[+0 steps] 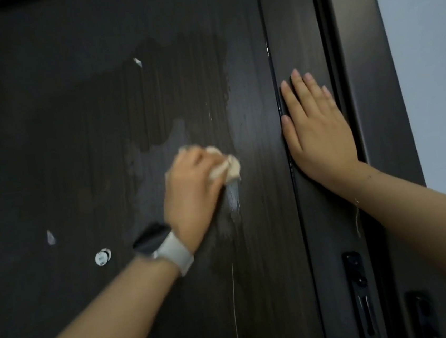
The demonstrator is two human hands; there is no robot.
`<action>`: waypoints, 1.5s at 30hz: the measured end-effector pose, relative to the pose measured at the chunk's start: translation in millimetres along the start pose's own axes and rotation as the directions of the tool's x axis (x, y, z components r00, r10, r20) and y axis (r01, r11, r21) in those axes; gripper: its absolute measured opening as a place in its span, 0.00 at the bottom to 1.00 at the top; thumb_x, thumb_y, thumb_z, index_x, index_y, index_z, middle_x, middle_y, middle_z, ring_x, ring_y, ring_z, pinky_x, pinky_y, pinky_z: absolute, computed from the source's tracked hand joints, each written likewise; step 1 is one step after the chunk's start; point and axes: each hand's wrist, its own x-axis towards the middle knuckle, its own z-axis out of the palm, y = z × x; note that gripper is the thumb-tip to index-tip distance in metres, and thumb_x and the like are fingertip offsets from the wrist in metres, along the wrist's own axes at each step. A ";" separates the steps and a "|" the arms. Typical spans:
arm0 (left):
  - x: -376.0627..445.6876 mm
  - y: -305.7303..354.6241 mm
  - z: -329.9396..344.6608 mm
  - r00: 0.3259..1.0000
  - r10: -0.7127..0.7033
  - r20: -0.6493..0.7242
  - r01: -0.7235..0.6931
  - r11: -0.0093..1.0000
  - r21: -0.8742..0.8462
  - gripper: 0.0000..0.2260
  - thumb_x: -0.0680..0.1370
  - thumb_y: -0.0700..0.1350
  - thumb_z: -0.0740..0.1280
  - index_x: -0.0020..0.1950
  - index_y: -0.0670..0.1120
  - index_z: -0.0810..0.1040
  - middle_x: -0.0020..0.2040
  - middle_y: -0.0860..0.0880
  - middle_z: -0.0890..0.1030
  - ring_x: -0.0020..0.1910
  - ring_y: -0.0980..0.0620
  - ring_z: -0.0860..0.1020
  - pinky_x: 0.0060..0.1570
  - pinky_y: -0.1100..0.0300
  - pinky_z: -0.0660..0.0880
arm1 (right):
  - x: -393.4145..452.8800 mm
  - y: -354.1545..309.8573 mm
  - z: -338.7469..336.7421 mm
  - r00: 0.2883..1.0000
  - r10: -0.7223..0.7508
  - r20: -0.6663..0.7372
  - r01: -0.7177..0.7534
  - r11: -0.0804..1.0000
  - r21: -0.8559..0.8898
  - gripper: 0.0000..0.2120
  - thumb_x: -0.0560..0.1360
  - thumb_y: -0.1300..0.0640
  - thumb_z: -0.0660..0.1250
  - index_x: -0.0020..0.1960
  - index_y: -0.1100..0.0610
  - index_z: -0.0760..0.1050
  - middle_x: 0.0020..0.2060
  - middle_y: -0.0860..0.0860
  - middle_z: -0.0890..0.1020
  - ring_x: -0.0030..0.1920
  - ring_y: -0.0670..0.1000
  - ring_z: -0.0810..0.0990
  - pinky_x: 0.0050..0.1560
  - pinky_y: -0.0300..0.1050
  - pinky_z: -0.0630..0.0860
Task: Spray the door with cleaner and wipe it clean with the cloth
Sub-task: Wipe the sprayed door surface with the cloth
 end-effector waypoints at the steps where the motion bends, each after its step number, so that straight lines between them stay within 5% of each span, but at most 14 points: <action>1: 29.0 -6.5 0.3 1.000 -0.021 -0.019 0.022 0.999 0.035 0.08 0.77 0.47 0.68 0.45 0.44 0.83 0.42 0.45 0.79 0.44 0.43 0.77 0.44 0.48 0.73 | 0.3 0.4 0.9 1.000 -0.001 -0.007 0.001 1.000 0.006 0.26 0.83 0.51 0.46 0.78 0.60 0.53 0.78 0.57 0.54 0.78 0.55 0.51 0.78 0.52 0.49; 8: 126.5 -25.6 -0.3 0.991 -0.079 -0.109 0.093 0.987 0.129 0.09 0.74 0.49 0.68 0.47 0.47 0.85 0.45 0.45 0.82 0.47 0.45 0.78 0.49 0.56 0.67 | -2.5 1.8 4.4 0.998 -0.010 -0.055 0.011 1.000 0.027 0.27 0.82 0.49 0.46 0.78 0.60 0.55 0.78 0.57 0.56 0.78 0.55 0.52 0.78 0.51 0.49; 12: 66.9 -19.9 0.2 0.991 0.127 -0.048 -0.119 0.982 0.144 0.06 0.75 0.44 0.69 0.45 0.43 0.83 0.42 0.44 0.79 0.44 0.44 0.76 0.47 0.59 0.66 | -3.1 1.3 1.4 1.000 0.004 -0.014 -0.004 1.000 0.016 0.30 0.81 0.44 0.46 0.79 0.58 0.53 0.78 0.55 0.53 0.78 0.53 0.49 0.78 0.49 0.46; 17: 66.3 -20.7 -13.1 0.959 0.239 0.151 -0.263 0.950 0.170 0.20 0.75 0.58 0.62 0.49 0.44 0.83 0.45 0.48 0.78 0.50 0.48 0.75 0.46 0.67 0.61 | -2.7 1.1 -0.1 1.000 0.007 -0.003 -0.007 1.000 0.022 0.32 0.81 0.41 0.45 0.79 0.58 0.52 0.78 0.55 0.53 0.78 0.53 0.48 0.77 0.49 0.45; 20: 74.5 -30.9 -14.6 0.936 0.309 0.170 -0.338 0.924 0.180 0.16 0.78 0.54 0.64 0.46 0.42 0.82 0.45 0.46 0.78 0.50 0.47 0.75 0.48 0.61 0.68 | -3.6 1.7 1.9 1.000 0.011 -0.005 -0.011 1.000 0.022 0.32 0.81 0.41 0.46 0.79 0.58 0.53 0.78 0.55 0.53 0.78 0.52 0.48 0.78 0.49 0.45; 26: 109.0 -41.7 -4.4 0.990 0.091 -0.107 -0.073 0.984 0.165 0.08 0.76 0.45 0.70 0.41 0.41 0.82 0.42 0.43 0.79 0.46 0.42 0.77 0.47 0.62 0.64 | -4.2 1.7 2.5 1.000 0.009 -0.022 -0.009 0.999 0.033 0.32 0.81 0.41 0.47 0.78 0.58 0.55 0.78 0.55 0.54 0.78 0.52 0.49 0.78 0.49 0.46; 32: 75.6 -39.1 -8.0 0.966 0.258 -0.003 -0.255 0.957 0.141 0.10 0.78 0.43 0.69 0.39 0.40 0.81 0.40 0.44 0.78 0.44 0.45 0.75 0.46 0.59 0.67 | -4.2 0.9 1.1 1.000 0.009 -0.026 -0.008 0.999 0.034 0.32 0.80 0.41 0.47 0.78 0.58 0.55 0.78 0.55 0.54 0.78 0.53 0.50 0.78 0.49 0.46; 37: 105.6 -34.7 -4.7 0.992 0.104 -0.066 -0.092 0.981 0.173 0.09 0.77 0.42 0.68 0.39 0.40 0.81 0.42 0.43 0.78 0.45 0.43 0.76 0.45 0.54 0.70 | -3.6 1.2 1.7 1.000 0.008 -0.020 -0.007 0.999 0.041 0.32 0.81 0.41 0.47 0.78 0.59 0.55 0.78 0.55 0.54 0.78 0.53 0.50 0.78 0.51 0.47; 41: 57.8 -23.9 3.8 0.961 0.277 0.005 -0.276 0.956 0.097 0.08 0.77 0.41 0.70 0.38 0.40 0.80 0.40 0.44 0.78 0.43 0.44 0.76 0.44 0.55 0.70 | -4.9 1.1 1.1 1.000 0.007 -0.014 -0.007 1.000 0.029 0.32 0.81 0.41 0.47 0.78 0.59 0.55 0.78 0.55 0.54 0.78 0.53 0.49 0.78 0.51 0.48; 45: 105.4 -35.5 0.9 0.983 0.077 -0.166 -0.059 0.992 0.114 0.08 0.75 0.41 0.70 0.37 0.41 0.80 0.39 0.44 0.77 0.44 0.43 0.77 0.43 0.63 0.64 | -4.6 1.0 1.7 1.000 0.007 -0.010 -0.007 0.999 0.038 0.32 0.81 0.41 0.47 0.78 0.59 0.55 0.78 0.55 0.53 0.78 0.53 0.49 0.78 0.52 0.48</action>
